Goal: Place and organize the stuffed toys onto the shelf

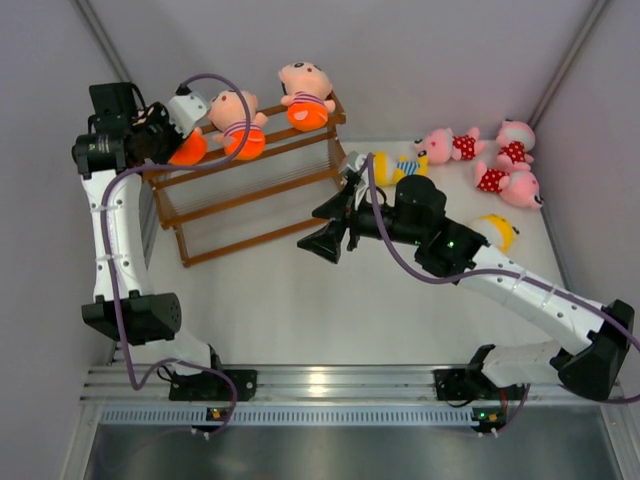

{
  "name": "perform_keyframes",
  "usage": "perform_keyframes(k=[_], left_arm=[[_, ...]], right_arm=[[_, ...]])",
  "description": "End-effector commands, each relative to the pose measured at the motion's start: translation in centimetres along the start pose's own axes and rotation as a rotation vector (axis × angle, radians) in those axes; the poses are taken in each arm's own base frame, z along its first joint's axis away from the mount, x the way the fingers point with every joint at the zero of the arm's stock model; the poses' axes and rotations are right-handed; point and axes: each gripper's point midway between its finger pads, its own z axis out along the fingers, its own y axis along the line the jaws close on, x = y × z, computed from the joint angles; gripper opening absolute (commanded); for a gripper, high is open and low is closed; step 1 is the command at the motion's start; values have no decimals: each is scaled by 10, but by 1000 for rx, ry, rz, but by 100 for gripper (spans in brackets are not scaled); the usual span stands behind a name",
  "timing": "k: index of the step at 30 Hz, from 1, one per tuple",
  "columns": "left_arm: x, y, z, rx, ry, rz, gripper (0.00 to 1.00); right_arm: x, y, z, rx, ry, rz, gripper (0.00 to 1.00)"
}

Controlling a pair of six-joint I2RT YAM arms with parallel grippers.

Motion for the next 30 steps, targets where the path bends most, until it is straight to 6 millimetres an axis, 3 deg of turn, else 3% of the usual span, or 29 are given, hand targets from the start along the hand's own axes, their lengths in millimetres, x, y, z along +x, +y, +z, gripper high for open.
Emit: perform_keyframes(k=[1, 3, 4, 5, 9, 15, 23, 28, 30], left_arm=[[-10, 15, -11, -68, -32, 23, 17], [-11, 17, -19, -91, -28, 10, 23], [-11, 16, -22, -97, -25, 8, 29], [-10, 16, -24, -101, -22, 11, 44], [1, 9, -24, -98, 15, -3, 61], [-7, 12, -37, -132, -8, -12, 64], [-47, 23, -58, -165, -142, -46, 73], [-65, 11, -40, -157, -138, -84, 73], [-61, 16, -27, -206, -76, -95, 73]], right_arm=[[-29, 9, -11, -24, -87, -32, 83], [-31, 12, -11, -43, -91, -32, 83], [-30, 13, -11, -47, -90, -26, 83], [-30, 13, -10, -53, -89, -26, 83], [-31, 15, -7, -67, -87, -18, 83], [-24, 17, -6, -84, -69, -5, 83], [-19, 18, -7, -92, -61, -5, 83], [-13, 18, -8, -96, -51, 5, 83], [-12, 18, -8, -94, -48, 8, 83]])
